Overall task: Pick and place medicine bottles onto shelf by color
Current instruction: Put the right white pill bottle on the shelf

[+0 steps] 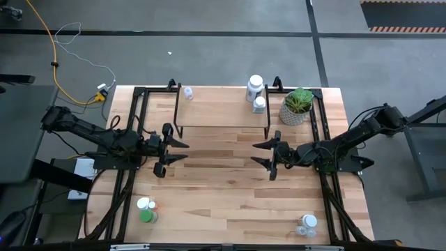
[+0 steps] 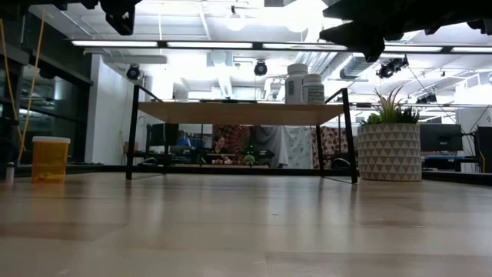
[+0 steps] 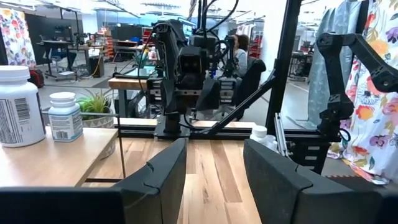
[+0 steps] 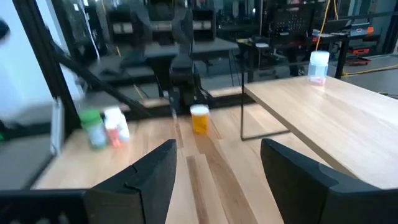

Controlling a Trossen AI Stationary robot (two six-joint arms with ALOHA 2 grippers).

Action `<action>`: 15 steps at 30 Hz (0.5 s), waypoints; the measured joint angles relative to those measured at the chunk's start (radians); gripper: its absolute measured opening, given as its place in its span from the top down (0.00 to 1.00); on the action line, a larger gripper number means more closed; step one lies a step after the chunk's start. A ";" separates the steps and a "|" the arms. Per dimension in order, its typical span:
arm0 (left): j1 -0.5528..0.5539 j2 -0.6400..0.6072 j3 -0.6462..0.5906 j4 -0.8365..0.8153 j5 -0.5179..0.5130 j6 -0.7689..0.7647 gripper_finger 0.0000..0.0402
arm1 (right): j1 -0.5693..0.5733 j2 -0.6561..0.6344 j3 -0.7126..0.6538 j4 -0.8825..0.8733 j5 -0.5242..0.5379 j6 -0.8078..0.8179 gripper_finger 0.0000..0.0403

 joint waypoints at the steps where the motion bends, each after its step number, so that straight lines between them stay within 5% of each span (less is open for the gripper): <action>1: 0.000 0.000 0.000 0.000 0.000 0.000 0.63 | 0.000 0.000 0.013 0.000 -0.007 0.015 0.44; 6: 0.000 0.000 0.000 -0.006 0.003 0.000 0.63 | 0.048 -0.002 0.179 -0.124 -0.127 0.105 0.44; 10: 0.000 0.000 0.000 -0.008 0.003 0.000 0.63 | 0.155 0.017 0.398 -0.633 -0.043 0.331 0.44; 15: 0.000 0.000 0.000 -0.008 0.003 0.000 0.63 | 0.298 0.158 0.741 -1.415 -0.039 0.935 0.44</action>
